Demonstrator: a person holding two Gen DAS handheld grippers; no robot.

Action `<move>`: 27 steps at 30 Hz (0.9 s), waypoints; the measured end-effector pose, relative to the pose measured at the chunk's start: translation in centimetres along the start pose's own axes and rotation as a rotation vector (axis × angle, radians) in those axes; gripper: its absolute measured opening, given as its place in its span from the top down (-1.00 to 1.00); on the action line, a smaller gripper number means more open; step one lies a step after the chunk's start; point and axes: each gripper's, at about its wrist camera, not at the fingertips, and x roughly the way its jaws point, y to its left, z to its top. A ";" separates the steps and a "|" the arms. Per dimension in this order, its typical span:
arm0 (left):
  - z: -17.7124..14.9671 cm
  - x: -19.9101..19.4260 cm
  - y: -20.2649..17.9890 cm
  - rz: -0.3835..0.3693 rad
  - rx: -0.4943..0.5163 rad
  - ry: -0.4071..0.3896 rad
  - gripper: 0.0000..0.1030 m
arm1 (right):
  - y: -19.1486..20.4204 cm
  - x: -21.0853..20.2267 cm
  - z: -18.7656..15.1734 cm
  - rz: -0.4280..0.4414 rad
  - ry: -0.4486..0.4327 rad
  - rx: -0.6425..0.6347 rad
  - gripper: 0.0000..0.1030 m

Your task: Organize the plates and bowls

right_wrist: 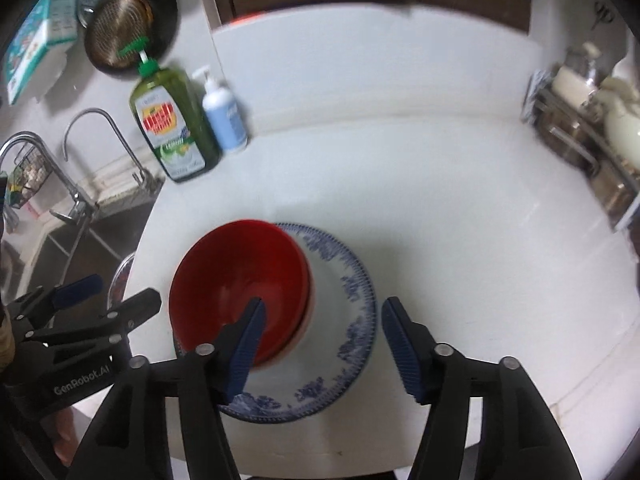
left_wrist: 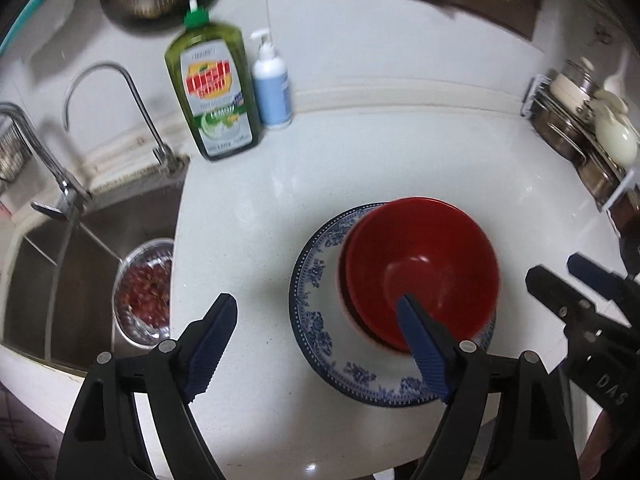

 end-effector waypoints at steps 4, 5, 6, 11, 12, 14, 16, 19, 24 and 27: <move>-1.6 -2.4 -0.6 0.025 -0.009 -0.067 -0.68 | -0.6 -2.4 -1.1 0.000 -0.080 -0.003 -0.36; -2.0 -2.9 -0.6 0.025 -0.019 -0.082 -0.68 | -0.9 -3.0 -1.5 0.000 -0.094 -0.003 -0.36; -2.4 -3.5 -0.8 0.028 -0.032 -0.094 -0.69 | -1.1 -3.4 -1.8 0.001 -0.107 -0.004 -0.36; -5.6 -6.0 -2.0 0.060 -0.062 -0.155 -0.71 | -2.1 -5.9 -4.0 -0.008 -0.183 -0.023 -0.36; -6.5 -6.6 -2.4 0.077 -0.071 -0.172 -0.75 | -2.4 -6.7 -4.7 -0.011 -0.202 -0.029 -0.36; -8.0 -7.7 -2.8 0.094 -0.086 -0.204 -0.79 | -3.2 -7.9 -5.8 -0.020 -0.216 -0.043 -0.36; -9.8 -8.8 -3.5 0.121 -0.102 -0.248 -0.85 | -3.6 -9.1 -7.2 -0.030 -0.230 -0.072 -0.36; -12.3 -10.8 -4.5 0.148 -0.121 -0.299 -0.89 | -4.4 -10.9 -9.5 -0.044 -0.259 -0.106 -0.38; -15.9 -13.8 -6.1 0.173 -0.139 -0.342 -0.99 | -6.1 -14.3 -13.0 -0.020 -0.305 -0.090 -0.54; -18.1 -15.8 -7.0 0.192 -0.156 -0.364 -1.00 | -6.8 -16.4 -14.9 -0.026 -0.333 -0.094 -0.66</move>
